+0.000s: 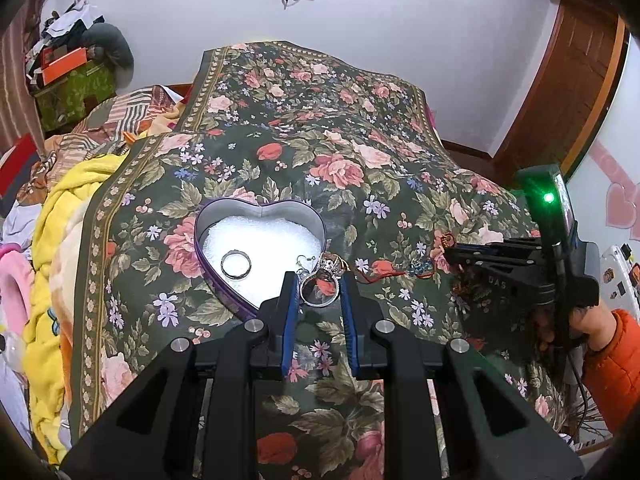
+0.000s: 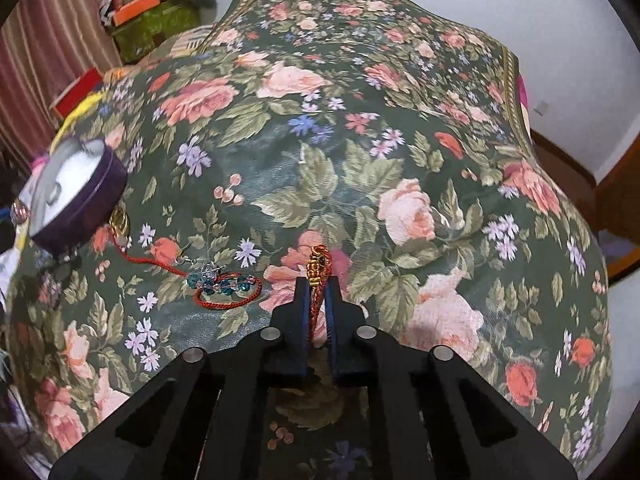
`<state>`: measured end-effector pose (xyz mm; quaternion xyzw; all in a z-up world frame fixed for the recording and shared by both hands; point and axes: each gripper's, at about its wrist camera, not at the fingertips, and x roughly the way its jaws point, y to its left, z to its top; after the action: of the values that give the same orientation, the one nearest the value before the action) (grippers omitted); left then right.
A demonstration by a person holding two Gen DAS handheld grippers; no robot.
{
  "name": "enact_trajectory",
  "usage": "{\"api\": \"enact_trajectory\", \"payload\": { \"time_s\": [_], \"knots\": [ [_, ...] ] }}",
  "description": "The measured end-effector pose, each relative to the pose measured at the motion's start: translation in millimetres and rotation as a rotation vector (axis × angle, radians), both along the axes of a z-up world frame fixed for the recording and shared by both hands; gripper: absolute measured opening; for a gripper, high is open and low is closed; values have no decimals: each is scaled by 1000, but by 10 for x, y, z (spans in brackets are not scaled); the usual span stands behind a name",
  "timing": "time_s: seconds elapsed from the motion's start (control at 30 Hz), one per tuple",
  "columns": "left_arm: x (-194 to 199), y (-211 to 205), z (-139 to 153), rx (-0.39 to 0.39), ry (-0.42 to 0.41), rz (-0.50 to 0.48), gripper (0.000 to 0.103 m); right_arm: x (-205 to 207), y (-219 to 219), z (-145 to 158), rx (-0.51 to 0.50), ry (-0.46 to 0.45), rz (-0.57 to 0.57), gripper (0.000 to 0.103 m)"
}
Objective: Organize jewelry
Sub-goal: 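Lower the ring into the heart tin with the left tool while the right tool drops the bracelet in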
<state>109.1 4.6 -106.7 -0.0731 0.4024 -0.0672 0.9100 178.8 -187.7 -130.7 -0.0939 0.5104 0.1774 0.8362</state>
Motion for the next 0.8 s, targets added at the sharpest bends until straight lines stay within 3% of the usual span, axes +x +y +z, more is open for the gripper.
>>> {"api": "enact_trajectory", "payload": {
  "time_s": [0.33, 0.8],
  "knots": [
    [-49, 75, 140, 10, -35, 15, 20, -119, -31, 348, 105, -70, -21, 5],
    [-67, 254, 367, 34, -91, 52, 20, -226, 491, 954, 235, -206, 87, 5]
  ]
}}
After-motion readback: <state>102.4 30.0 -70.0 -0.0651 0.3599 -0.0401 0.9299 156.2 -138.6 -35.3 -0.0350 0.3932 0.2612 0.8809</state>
